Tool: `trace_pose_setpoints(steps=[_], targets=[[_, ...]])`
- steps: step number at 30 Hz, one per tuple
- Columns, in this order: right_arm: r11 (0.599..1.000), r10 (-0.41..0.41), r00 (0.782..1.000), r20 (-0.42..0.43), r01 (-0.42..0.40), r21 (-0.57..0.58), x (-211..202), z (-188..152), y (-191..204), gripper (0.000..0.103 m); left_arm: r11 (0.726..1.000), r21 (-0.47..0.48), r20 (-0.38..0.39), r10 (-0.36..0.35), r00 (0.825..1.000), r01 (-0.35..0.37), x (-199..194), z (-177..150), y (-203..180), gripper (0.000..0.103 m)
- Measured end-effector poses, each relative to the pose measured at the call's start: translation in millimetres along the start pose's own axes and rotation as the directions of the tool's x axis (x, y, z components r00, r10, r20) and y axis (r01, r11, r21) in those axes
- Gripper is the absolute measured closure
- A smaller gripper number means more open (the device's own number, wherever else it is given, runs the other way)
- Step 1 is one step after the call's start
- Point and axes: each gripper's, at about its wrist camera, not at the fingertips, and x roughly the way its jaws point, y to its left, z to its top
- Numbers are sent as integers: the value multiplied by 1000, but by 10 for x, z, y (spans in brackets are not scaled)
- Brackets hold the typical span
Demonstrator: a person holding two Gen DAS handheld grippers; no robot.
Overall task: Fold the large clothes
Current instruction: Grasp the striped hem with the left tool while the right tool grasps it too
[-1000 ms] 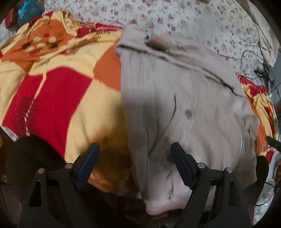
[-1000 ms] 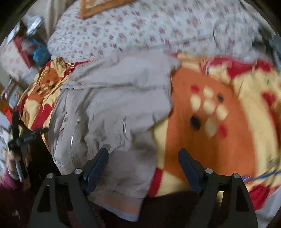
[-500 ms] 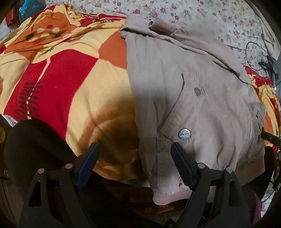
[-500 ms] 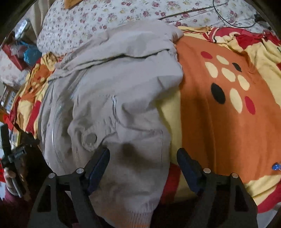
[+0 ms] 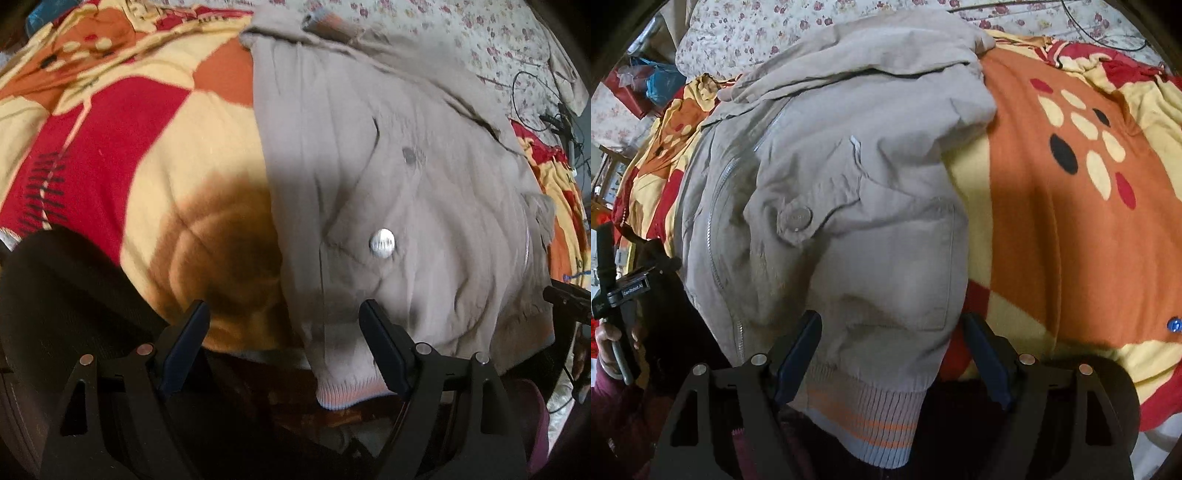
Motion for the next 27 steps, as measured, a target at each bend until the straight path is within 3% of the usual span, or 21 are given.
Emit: trace_pose_setpoints(steps=[10,14,23,25,26,27], targets=[[998,1,996,-94,-7,-65,134,-114,74,22,997,74,-155,-23,988,34,282,-232,-93,20],[998,26,993,-112,-32,-57,179,-109,58,22,996,17,-194,-83,978,88,477,-288,-76,20],[996,55,990,-131,-63,-57,241,-92,42,17,996,5,-152,-92,984,94,580,-293,-87,20],[996,50,990,-131,-60,-68,247,-89,70,16,993,12,-139,-110,984,113,568,-320,-103,33],[995,52,991,-127,-61,-76,244,-91,72,17,989,16,-139,-143,980,146,563,-350,-108,61],[994,60,992,-114,-70,-83,226,-104,82,24,983,21,-149,-178,973,183,557,-355,-141,79]])
